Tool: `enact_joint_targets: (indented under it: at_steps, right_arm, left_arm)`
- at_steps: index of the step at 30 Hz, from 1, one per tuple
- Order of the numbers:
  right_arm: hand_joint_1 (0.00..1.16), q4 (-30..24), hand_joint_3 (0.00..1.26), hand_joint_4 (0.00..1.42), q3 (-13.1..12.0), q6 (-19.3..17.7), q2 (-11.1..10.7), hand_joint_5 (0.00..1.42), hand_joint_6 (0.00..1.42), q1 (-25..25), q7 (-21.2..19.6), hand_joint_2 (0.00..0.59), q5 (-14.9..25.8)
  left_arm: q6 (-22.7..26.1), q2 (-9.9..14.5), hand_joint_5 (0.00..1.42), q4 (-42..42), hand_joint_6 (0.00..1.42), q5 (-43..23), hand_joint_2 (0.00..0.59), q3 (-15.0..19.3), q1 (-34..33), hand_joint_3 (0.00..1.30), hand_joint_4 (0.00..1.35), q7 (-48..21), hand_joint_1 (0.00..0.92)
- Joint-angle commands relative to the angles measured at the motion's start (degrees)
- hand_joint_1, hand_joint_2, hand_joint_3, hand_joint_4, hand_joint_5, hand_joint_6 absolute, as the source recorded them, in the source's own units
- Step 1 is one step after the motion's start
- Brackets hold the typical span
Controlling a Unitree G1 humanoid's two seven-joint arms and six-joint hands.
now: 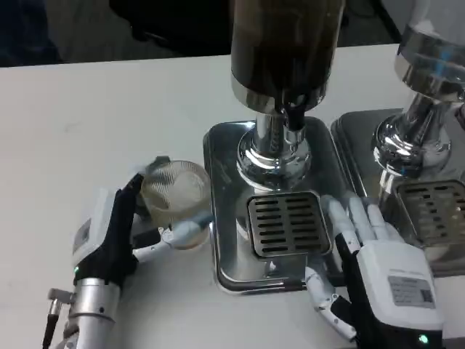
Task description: Grasp the cup under the faucet to collect the drink, then remove the cup.
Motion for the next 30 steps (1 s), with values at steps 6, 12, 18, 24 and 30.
enact_joint_targets:
  at_steps: [6,12,18,24,30]
  right_arm:
    - [0.17,-0.84,0.08,0.0,-0.58,0.27,0.53,0.01,0.15,0.56,0.17,0.516,0.26]
    - [0.17,-0.51,0.08,0.0,-0.46,0.1,0.78,0.02,0.17,0.38,0.14,0.516,0.21]
    - [0.17,-0.28,0.08,0.0,-0.64,-0.09,0.63,0.02,0.17,0.15,0.12,0.516,0.27]
    - [0.17,0.14,0.08,0.0,-0.87,-0.33,0.49,0.03,0.17,-0.49,0.11,0.509,0.48]
    - [0.17,0.24,0.08,0.0,-0.88,-0.31,0.54,0.03,0.17,-0.5,-0.04,0.51,0.49]
  left_arm:
    - [0.93,-0.74,1.08,0.95,1.22,2.02,0.06,-1.22,0.13,0.62,0.81,3.87,0.642]
    - [0.93,-0.46,1.17,0.22,1.31,3.07,0.0,-1.21,0.32,0.76,0.96,8.15,0.694]
    - [-0.09,-0.45,1.2,-0.74,1.34,3.07,0.0,-0.49,0.39,0.8,1.0,10.73,0.699]
    - [-0.67,-0.04,1.22,-1.83,1.36,3.33,0.0,-0.35,0.18,0.82,1.02,11.65,0.7]
    - [-1.36,0.09,1.25,-2.53,1.4,3.73,0.0,-0.58,0.43,0.85,1.04,11.89,0.713]
